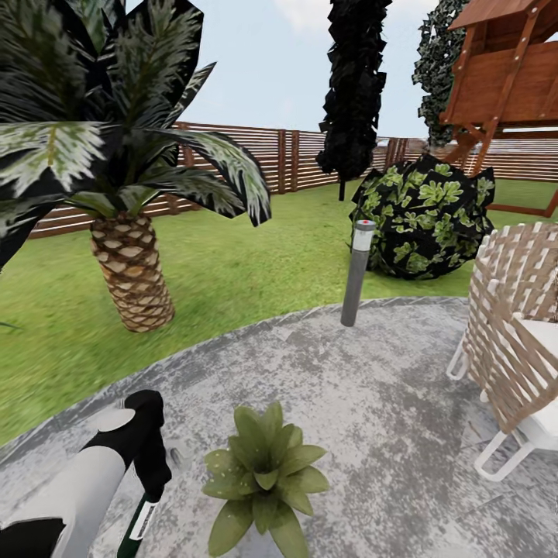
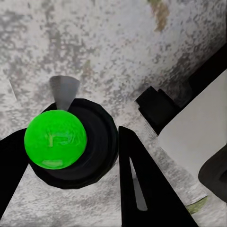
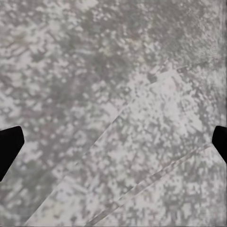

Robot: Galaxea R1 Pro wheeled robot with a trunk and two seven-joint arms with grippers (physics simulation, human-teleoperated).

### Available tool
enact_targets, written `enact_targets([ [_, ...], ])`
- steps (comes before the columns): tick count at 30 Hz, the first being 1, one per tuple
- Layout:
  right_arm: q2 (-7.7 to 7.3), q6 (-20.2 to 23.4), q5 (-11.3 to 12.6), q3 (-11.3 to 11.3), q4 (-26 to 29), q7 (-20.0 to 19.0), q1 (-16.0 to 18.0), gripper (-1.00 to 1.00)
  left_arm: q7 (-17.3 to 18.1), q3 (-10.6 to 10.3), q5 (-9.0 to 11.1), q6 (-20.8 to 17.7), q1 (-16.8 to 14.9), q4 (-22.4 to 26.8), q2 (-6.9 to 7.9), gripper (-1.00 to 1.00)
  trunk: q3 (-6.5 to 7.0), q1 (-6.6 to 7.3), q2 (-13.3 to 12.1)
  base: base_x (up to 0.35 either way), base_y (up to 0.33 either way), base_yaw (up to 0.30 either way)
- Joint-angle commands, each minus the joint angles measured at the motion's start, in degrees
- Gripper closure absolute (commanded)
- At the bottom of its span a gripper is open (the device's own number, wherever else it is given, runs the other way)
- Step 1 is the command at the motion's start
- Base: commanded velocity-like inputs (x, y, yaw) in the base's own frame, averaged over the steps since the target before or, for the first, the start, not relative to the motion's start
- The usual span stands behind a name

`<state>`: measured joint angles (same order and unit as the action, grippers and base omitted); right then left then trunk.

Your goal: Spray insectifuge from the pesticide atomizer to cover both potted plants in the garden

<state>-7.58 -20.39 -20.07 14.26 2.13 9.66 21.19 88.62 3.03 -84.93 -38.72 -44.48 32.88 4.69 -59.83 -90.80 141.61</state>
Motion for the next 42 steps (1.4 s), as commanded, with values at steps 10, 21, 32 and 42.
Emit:
enact_targets([
  [10,0.10,-0.17,-0.50,0.42,0.07,0.18,0.08,-1.00,0.57,0.36,-1.81,-2.63,0.10,0.25,-0.72,1.00,-0.05,0.01,0.02,-0.109,-0.248,0.056],
  [21,0.09,-0.17,-0.50,0.42,0.07,0.18,0.07,-1.00,0.49,0.14,-1.82,-2.68,0.85,0.24,-1.60,1.00,-0.05,0.01,0.02,-0.078,-0.257,0.271],
  [32,0.07,-0.17,-0.50,0.42,0.07,0.18,0.08,-1.00,-0.26,0.37,-1.82,-6.77,0.99,-0.33,-1.62,1.00,-0.05,0.01,0.02,-0.057,-0.159,0.276],
  [42,0.04,-0.17,-0.50,0.42,0.03,0.18,0.05,-1.00,-5.40,0.89,-0.65,-13.72,2.68,-0.77,-3.12,1.00,-0.05,0.01,0.02,0.000,-0.001,0.180],
])
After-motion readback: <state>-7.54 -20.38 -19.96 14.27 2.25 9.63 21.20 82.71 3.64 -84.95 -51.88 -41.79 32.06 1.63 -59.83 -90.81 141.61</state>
